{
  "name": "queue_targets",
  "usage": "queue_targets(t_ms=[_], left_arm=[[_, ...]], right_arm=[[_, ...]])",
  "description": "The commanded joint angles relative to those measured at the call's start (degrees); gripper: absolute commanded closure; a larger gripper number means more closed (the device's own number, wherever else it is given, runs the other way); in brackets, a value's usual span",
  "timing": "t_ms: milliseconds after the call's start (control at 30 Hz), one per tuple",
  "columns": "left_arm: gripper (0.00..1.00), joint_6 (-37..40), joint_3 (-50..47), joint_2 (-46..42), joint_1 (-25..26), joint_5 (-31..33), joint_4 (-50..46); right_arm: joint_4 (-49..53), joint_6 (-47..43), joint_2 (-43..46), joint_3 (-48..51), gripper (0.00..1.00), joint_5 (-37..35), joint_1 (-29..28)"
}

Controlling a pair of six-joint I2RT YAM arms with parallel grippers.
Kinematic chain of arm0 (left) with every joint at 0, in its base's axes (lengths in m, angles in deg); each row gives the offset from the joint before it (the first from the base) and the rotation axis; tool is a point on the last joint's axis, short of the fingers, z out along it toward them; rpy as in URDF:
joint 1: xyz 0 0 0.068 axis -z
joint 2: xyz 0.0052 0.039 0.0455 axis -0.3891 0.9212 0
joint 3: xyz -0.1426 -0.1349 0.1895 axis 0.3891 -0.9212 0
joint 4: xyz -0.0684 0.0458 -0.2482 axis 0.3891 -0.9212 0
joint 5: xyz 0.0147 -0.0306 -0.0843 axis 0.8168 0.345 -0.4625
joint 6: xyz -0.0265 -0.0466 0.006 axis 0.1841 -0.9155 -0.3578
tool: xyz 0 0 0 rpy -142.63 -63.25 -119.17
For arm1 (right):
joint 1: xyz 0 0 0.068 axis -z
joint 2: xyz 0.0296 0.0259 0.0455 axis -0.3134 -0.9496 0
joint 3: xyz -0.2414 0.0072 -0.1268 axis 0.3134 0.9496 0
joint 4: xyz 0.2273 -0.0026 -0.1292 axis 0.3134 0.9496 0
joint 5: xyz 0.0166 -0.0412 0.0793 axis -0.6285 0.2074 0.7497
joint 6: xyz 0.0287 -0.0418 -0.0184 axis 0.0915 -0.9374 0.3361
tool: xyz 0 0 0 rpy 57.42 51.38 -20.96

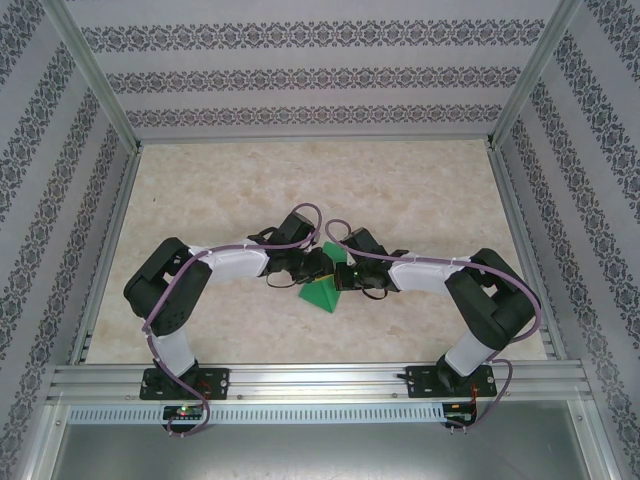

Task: Fold a paper plane with a square sheet of paper (pick it up from the middle)
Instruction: Fold the triangle a second time at the center of the table.

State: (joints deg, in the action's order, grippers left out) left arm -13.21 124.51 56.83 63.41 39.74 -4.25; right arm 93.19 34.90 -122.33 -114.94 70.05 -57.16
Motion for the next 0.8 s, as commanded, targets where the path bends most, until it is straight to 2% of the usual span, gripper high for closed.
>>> queue_targets(t_ms=[0, 367, 767], left_arm=[[0.83, -0.64, -0.94, 0.50, -0.43, 2.35, -0.06], [0.89, -0.97, -1.70, 1.76, -0.39, 3.42, -1.24], [0.90, 0.31, -3.63, 4.75, -0.43, 4.31, -1.17]], right_arm=[[1.04, 0.10, -2.79, 0.06, 0.97, -1.45, -0.51], [1.22, 0.05, -2.97, -0.08, 0.97, -1.76, -0.55], [1.51, 0.34, -3.08, -1.16, 0.93, -1.08, -0.75]])
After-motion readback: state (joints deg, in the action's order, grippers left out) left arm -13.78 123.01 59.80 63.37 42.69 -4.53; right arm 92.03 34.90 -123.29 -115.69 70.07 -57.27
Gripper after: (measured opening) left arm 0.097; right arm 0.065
